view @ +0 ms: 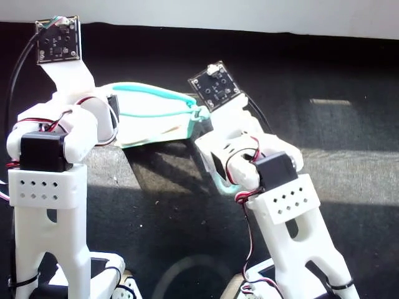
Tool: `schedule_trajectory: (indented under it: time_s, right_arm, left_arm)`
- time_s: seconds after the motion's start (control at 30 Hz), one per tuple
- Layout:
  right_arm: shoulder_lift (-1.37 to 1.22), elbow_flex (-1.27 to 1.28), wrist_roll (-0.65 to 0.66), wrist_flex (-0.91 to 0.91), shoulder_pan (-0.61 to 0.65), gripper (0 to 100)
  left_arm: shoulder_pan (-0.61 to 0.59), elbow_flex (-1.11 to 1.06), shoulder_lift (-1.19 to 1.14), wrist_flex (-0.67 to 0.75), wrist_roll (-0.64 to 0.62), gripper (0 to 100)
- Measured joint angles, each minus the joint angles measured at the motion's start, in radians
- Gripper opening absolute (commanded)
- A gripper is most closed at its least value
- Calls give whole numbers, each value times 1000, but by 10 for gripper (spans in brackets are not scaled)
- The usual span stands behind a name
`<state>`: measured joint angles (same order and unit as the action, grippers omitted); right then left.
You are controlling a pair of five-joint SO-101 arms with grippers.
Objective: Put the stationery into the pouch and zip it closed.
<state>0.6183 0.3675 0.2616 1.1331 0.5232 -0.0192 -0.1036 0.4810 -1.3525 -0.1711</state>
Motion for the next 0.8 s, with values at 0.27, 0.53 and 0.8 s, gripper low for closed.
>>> schedule_trajectory:
  time_s: [0.27, 0.53, 0.8]
  right_arm:
    - [3, 9, 11, -6, 8, 9]
    - [5, 196, 11, -146, 86, 7]
    - [5, 305, 9, -338, 120, 12]
  left_arm:
    - [0, 0, 0, 0, 0, 9]
    - [0, 0, 0, 0, 0, 9]
    - [0, 0, 0, 0, 0, 9]
